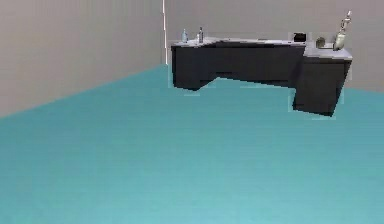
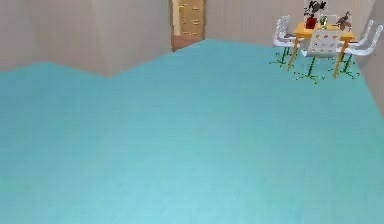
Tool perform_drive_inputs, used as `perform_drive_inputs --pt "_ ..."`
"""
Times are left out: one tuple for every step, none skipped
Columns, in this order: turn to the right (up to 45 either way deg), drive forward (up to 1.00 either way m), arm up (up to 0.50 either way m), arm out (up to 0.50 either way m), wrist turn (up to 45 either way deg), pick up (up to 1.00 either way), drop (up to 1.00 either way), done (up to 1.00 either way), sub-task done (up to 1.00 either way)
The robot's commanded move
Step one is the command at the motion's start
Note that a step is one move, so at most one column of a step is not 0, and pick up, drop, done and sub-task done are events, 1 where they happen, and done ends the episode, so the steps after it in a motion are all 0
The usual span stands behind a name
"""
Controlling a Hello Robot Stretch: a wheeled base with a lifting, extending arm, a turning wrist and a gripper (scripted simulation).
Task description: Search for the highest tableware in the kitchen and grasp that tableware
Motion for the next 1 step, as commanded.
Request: perform_drive_inputs --pt "0.0 1.0 0.0 0.0 0.0 0.0 0.0 0.0 0.0"
